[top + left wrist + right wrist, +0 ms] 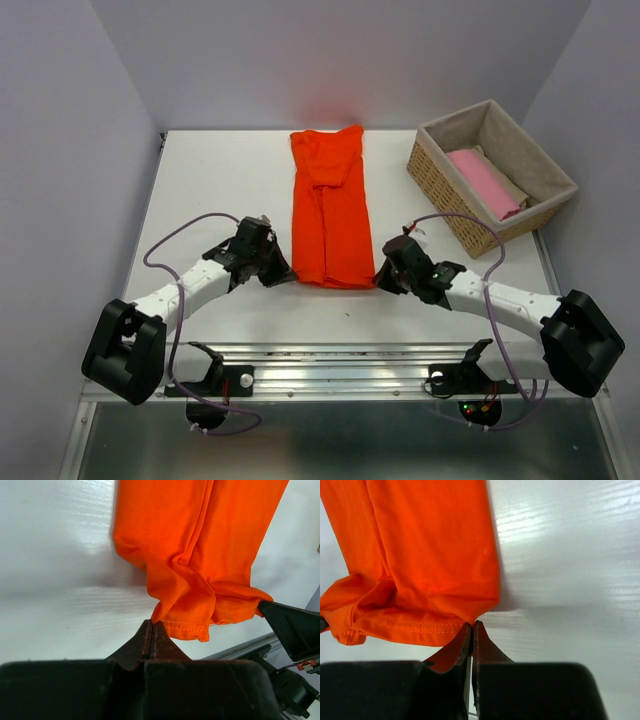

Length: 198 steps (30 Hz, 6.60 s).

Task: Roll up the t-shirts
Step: Roll the T-shirt to the center of the board.

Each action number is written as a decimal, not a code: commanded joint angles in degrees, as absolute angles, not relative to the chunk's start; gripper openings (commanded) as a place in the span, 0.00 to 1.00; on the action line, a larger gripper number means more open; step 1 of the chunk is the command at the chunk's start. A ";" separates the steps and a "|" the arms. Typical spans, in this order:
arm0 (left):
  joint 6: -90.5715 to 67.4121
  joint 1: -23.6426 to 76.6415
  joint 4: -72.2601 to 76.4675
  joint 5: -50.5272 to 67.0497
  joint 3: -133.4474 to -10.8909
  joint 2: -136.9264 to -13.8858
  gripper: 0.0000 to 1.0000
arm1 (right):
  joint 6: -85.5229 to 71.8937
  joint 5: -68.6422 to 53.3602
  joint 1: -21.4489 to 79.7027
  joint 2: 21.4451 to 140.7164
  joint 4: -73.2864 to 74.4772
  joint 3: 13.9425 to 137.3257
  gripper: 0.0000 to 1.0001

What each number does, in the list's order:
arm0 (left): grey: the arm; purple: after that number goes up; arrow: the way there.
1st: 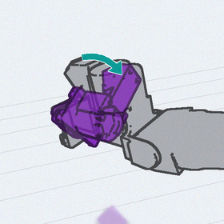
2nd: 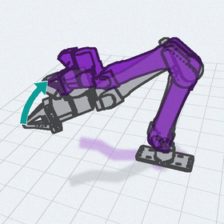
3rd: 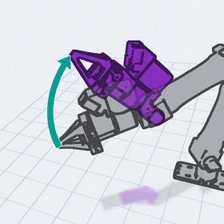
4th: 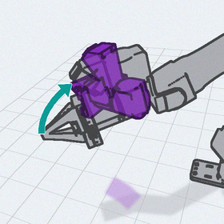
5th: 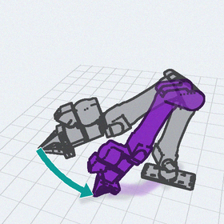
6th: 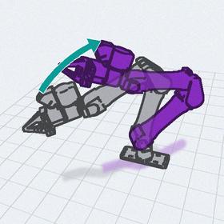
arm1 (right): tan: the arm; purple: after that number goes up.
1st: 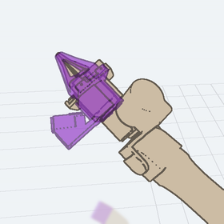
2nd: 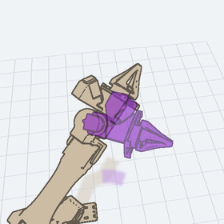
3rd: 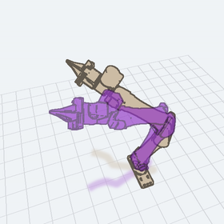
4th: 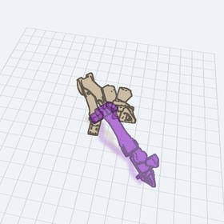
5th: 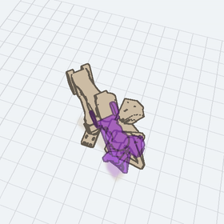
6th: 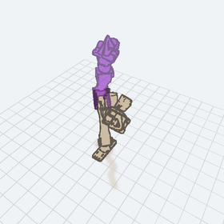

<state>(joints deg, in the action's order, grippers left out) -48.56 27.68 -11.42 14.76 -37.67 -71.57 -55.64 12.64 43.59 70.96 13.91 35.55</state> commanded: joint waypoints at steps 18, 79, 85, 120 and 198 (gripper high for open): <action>-47.55 27.69 -11.16 9.84 -47.98 -81.21 0.00 | -46.67 16.61 39.20 81.38 12.48 47.46 0.02; -45.88 28.48 -17.14 14.77 -47.63 -82.70 0.00 | -47.99 15.20 42.63 76.55 13.89 45.26 0.01; -45.79 27.51 -16.79 13.36 -50.53 -84.11 0.00 | -47.11 16.08 41.57 79.18 13.54 47.02 0.01; -41.49 31.54 -22.15 -2.47 -56.34 -78.49 0.05 | -33.83 4.58 36.56 79.80 12.57 48.96 0.06; -34.80 30.50 -18.11 -0.62 -54.50 -91.39 0.00 | -34.72 9.06 40.96 96.68 14.24 59.16 0.01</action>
